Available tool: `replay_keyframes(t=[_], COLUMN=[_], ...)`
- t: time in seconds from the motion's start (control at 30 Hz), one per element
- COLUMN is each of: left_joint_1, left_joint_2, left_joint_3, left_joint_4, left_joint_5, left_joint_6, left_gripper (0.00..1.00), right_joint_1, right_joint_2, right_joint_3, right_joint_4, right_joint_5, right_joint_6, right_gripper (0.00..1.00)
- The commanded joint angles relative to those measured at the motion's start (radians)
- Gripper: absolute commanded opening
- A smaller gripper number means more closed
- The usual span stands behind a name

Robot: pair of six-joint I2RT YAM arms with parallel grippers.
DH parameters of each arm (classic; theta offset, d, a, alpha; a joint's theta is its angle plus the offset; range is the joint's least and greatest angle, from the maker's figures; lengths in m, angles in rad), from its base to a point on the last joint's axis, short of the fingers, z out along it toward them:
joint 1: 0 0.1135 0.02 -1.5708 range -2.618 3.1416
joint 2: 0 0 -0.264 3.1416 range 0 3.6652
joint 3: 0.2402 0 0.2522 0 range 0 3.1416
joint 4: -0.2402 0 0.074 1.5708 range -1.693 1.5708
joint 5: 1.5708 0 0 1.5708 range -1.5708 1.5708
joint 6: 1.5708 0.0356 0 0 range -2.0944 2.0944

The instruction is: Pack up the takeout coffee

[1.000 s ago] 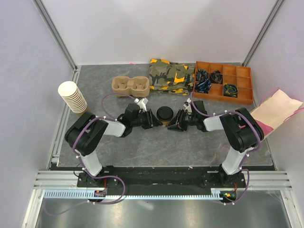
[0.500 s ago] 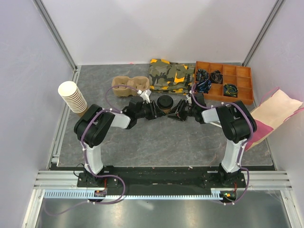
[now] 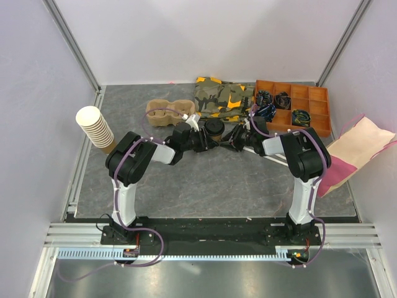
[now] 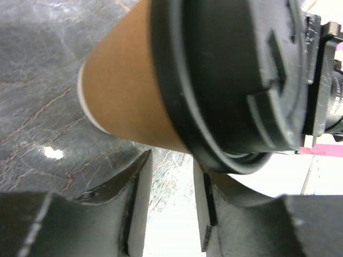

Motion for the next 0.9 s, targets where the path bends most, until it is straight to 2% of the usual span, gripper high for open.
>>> replay_keyframes(t=[0.0,0.07,0.2,0.27,0.33,0.5,0.67,0.8,0.83,0.87], left_joint_1=[0.006,0.019,0.029,0.042,0.046,0.06,0.077,0.094,0.095,0.097], left_joint_2=[-0.061,-0.115,-0.343,-0.403,-0.488,-0.617,-0.739,-0.775,-0.779,-0.787], left_joint_3=[-0.012,-0.055,-0.136,-0.174,-0.196,-0.234,-0.273,-0.291,-0.3,-0.305], left_joint_4=[0.044,-0.051,-0.153,-0.156,-0.157,-0.171,-0.18,-0.208,-0.223,-0.223], left_joint_5=[0.022,0.054,0.086,0.12,0.12,0.121,0.045,-0.001,-0.048,-0.073], left_joint_6=[0.044,0.015,0.041,0.032,0.024,0.001,0.02,0.017,0.011,-0.003], left_gripper=[0.49,0.53,0.59,0.61,0.63,0.69,0.77,0.82,0.83,0.89], right_joint_1=[-0.013,-0.025,-0.047,-0.044,-0.023,0.04,0.082,0.116,0.119,0.122], right_joint_2=[-0.024,-0.096,-0.225,-0.253,-0.247,-0.164,-0.121,-0.075,-0.064,-0.037], right_joint_3=[0.011,-0.01,-0.05,-0.093,-0.153,-0.165,-0.171,-0.164,-0.161,-0.153], right_joint_4=[0.034,0.0,-0.118,-0.054,0.081,0.231,0.337,0.402,0.411,0.422], right_joint_5=[-0.003,-0.005,-0.006,-0.005,0.008,0.018,0.066,0.104,0.107,0.11], right_joint_6=[-0.017,-0.033,-0.128,-0.059,0.04,0.163,0.264,0.315,0.323,0.332], right_gripper=[0.38,0.38,0.38,0.39,0.38,0.33,0.31,0.3,0.3,0.3])
